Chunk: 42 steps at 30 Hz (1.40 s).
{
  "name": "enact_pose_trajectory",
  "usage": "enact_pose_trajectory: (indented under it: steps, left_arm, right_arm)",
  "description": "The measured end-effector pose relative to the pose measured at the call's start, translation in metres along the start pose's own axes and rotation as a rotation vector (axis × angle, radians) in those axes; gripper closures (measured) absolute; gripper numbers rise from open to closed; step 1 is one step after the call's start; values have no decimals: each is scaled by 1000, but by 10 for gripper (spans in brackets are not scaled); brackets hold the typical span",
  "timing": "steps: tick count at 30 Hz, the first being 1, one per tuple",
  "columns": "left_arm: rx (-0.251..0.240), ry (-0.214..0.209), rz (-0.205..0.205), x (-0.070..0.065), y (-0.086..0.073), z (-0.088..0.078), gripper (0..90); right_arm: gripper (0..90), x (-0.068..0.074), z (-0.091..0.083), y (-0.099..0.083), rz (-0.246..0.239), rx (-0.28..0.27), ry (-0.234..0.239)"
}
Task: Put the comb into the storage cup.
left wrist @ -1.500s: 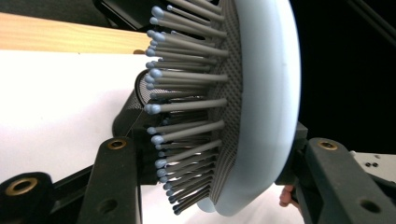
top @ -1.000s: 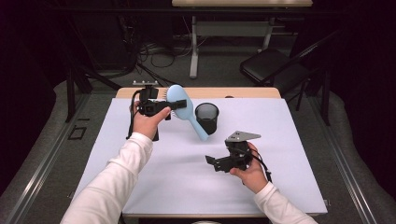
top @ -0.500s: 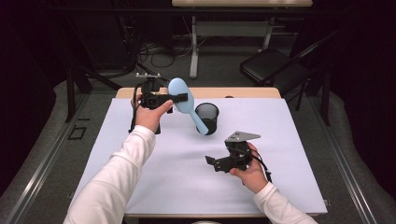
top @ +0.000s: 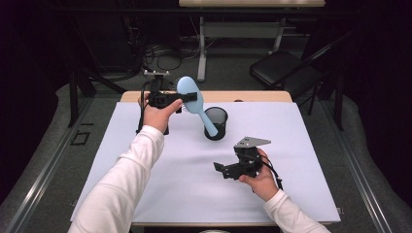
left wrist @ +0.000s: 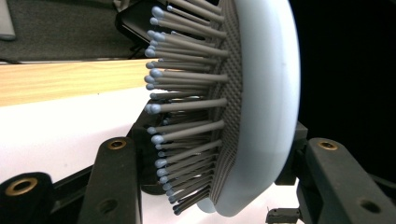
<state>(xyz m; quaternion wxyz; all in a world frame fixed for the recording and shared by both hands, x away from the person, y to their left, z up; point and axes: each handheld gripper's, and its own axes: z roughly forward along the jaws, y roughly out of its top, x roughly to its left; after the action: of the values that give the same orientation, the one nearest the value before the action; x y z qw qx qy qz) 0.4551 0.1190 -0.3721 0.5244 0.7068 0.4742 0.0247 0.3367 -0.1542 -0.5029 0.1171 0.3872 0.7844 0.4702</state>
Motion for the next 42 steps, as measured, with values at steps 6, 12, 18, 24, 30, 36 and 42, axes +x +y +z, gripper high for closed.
enact_pose_trajectory:
  steps: [6,12,18,24,30,36,42]
  left_arm:
    - [-1,3,11,-4,4,3,496]
    - [-9,9,15,-6,8,6,496]
    - [-9,20,20,-7,11,8,496]
    - [-16,35,42,-10,14,11,496]
    - [-27,54,63,-12,17,14,496]
    - [-45,61,87,-14,18,19,496]
    - [-50,82,112,-17,19,21,497]
  right_arm:
    - [0,0,0,0,6,-3,3]
    - [0,0,1,-1,3,0,3]
    - [0,-1,1,-1,0,1,0]
    - [0,0,1,-1,1,5,1]
    - [0,0,1,-1,2,6,1]
    - [0,0,1,-1,0,7,1]
    - [0,0,2,-2,1,11,3]
